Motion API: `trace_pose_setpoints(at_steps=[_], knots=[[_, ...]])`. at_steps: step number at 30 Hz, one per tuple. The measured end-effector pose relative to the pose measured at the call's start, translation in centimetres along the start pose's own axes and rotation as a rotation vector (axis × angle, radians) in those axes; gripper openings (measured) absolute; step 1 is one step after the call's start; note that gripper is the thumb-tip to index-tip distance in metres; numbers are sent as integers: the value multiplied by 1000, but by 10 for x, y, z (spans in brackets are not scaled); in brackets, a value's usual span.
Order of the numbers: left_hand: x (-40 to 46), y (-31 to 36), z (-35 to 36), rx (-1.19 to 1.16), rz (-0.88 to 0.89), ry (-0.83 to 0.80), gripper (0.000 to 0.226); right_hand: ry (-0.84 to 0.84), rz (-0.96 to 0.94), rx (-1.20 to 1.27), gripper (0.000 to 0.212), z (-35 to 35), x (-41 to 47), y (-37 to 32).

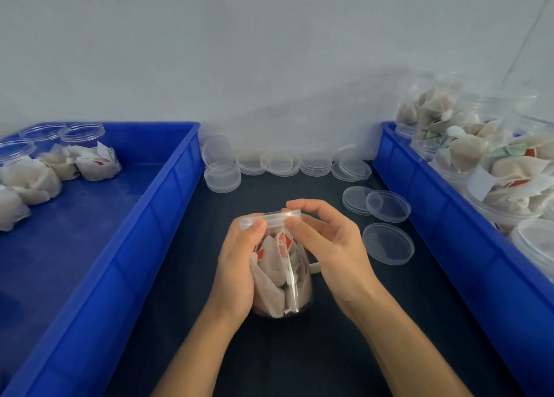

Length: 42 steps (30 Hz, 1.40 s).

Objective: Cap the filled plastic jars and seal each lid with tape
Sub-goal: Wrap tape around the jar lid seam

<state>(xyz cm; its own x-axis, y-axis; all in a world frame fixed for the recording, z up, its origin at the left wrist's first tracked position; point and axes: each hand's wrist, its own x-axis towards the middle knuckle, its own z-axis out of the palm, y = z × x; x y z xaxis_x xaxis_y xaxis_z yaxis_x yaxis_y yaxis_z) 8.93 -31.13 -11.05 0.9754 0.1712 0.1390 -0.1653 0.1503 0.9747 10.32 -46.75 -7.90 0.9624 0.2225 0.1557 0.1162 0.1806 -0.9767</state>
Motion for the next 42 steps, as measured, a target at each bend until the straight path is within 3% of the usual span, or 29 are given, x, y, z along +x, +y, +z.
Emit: trace_pose_setpoints(at_steps=[7, 20, 26, 36, 39, 42], knots=[[3, -6, -1, -41, -7, -36, 55, -11, 5, 11, 31, -1, 0, 0], [3, -9, 0, -32, 5, -34, 49, 44, -33, 34, 28, 2, 1, 6], [4, -5, -2, -33, 0, -60, 52, 42, -22, 19, 15, 0, 3, 6], [4, -6, -4, -18, 12, -69, 53, 22, -44, -4, 19, -1, 1, 7], [1, -9, -4, 58, 18, -39, 67, -9, -39, -86, 23, -3, 1, 5], [1, -9, -5, 107, 33, -81, 63, -26, -17, -305, 33, -3, 2, -3]])
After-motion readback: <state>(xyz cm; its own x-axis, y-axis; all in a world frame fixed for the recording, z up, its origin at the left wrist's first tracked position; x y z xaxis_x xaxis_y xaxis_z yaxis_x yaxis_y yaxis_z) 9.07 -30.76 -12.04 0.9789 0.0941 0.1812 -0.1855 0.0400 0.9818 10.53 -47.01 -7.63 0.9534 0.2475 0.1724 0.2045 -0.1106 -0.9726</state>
